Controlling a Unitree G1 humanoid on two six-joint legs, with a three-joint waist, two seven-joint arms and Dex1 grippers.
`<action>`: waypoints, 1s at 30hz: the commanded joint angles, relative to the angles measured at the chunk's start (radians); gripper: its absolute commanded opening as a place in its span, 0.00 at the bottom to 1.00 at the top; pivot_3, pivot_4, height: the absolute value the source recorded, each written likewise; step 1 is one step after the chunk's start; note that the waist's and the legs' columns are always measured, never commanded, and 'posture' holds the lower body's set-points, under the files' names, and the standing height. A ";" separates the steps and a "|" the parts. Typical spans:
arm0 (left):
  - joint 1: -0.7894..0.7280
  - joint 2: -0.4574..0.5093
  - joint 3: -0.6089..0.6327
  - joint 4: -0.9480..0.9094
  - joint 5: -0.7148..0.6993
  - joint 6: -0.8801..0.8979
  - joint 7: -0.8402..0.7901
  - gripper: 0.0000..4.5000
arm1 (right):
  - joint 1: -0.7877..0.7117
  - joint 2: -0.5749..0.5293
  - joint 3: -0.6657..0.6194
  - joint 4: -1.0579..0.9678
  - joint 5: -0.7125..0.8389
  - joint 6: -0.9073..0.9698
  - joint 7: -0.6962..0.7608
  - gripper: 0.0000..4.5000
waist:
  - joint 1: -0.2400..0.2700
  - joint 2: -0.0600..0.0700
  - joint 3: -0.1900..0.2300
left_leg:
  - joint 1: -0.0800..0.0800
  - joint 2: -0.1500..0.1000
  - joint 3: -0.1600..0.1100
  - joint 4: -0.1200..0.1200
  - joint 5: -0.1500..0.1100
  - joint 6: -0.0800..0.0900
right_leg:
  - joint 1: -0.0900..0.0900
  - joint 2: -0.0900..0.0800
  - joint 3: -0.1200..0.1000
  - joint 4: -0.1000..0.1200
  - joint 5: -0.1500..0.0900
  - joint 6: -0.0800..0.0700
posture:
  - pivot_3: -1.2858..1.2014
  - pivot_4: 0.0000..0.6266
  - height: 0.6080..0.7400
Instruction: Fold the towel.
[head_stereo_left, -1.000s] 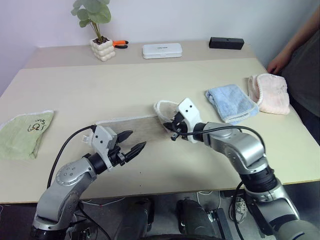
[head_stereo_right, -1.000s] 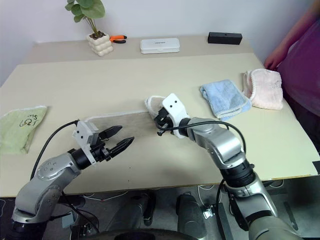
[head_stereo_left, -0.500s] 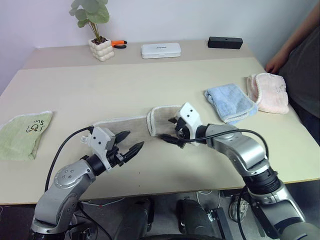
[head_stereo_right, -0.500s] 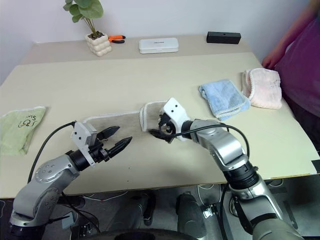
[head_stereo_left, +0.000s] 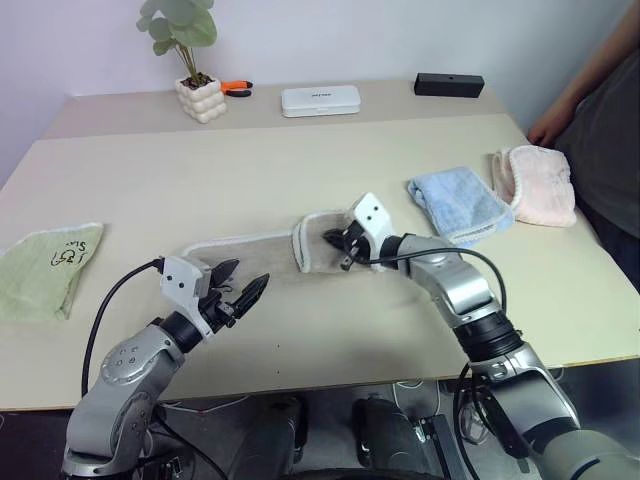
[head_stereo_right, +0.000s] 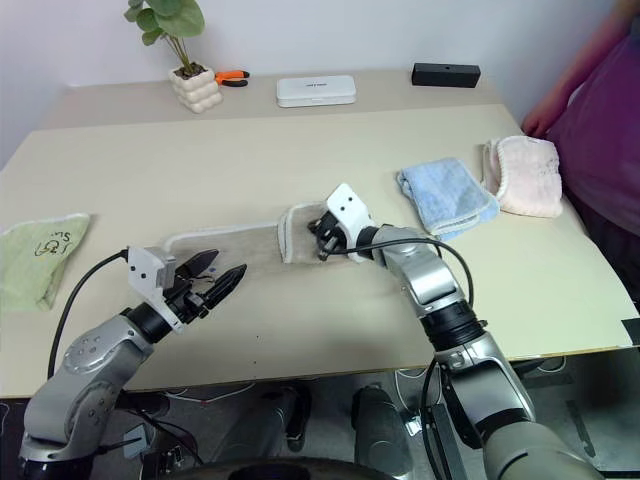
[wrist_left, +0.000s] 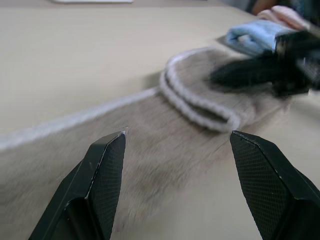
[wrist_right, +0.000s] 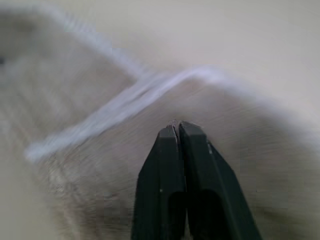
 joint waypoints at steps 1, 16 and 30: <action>0.038 -0.011 0.037 -0.074 0.000 -0.026 0.028 0.75 | 0.010 0.002 0.015 0.021 -0.048 -0.072 0.018 0.02 | 0.000 0.000 0.000 | 0.000 0.000 0.000 0.000 0.000 0.000 | 0.000 0.000 0.000 0.000 0.000 0.000 | 0.52 0.24 0.97; 0.325 -0.248 0.187 -0.213 -0.352 0.096 0.352 1.00 | -0.058 -0.048 -0.031 -0.171 -0.014 -0.323 0.238 0.97 | -0.013 0.000 0.001 | 0.000 0.001 0.001 0.000 -0.003 0.003 | 0.001 0.001 0.001 -0.012 0.000 0.000 | 0.52 0.24 0.97; 0.066 -0.318 0.288 -0.010 -0.857 0.090 0.834 1.00 | 0.004 -0.003 0.003 -0.213 -0.052 -0.343 0.224 0.97 | 0.004 -0.001 0.000 | 0.001 0.004 0.016 0.013 -0.013 0.008 | 0.002 0.004 0.011 -0.011 0.002 0.004 | 0.52 0.24 0.97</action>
